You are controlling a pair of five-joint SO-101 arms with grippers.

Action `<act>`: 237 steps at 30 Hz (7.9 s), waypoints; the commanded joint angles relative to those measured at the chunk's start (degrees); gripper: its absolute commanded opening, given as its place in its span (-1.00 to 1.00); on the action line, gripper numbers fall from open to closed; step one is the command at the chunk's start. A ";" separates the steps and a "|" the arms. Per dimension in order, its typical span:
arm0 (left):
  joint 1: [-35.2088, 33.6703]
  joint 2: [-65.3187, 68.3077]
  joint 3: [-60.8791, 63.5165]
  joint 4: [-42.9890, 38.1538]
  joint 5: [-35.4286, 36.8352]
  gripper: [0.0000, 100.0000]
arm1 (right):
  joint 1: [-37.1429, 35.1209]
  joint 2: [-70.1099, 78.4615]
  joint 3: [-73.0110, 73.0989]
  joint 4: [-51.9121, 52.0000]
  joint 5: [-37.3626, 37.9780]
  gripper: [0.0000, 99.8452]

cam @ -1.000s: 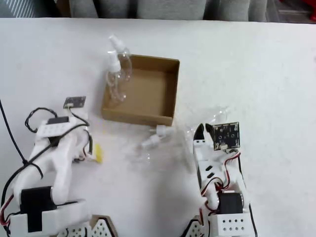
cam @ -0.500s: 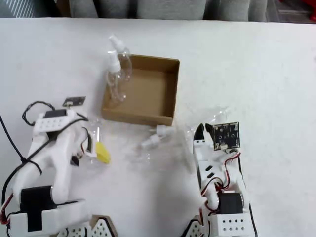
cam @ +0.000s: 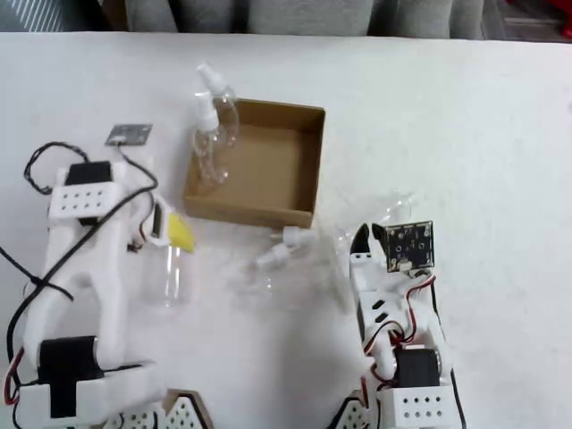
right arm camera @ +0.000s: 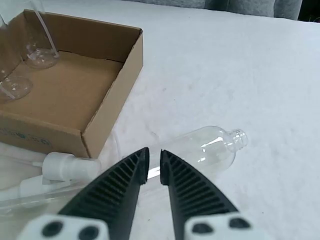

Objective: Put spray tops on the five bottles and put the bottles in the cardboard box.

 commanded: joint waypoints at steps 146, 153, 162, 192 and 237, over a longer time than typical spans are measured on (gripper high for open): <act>-12.26 -4.44 18.46 -35.16 13.45 -0.96 | -20.00 28.26 -26.29 12.70 15.65 -0.96; -12.97 -1.45 16.62 -35.08 13.36 -0.96 | -19.30 40.66 -31.03 16.22 15.82 -0.96; -12.53 -1.10 16.53 -35.16 13.36 -0.96 | -6.90 42.68 -30.77 25.27 26.46 -0.96; -12.44 -1.01 16.62 -35.16 13.36 -0.96 | -11.38 65.01 -29.10 9.36 15.91 -0.62; -11.21 -1.01 17.58 -35.16 13.36 -0.96 | 52.18 93.41 -57.76 15.43 94.59 -0.51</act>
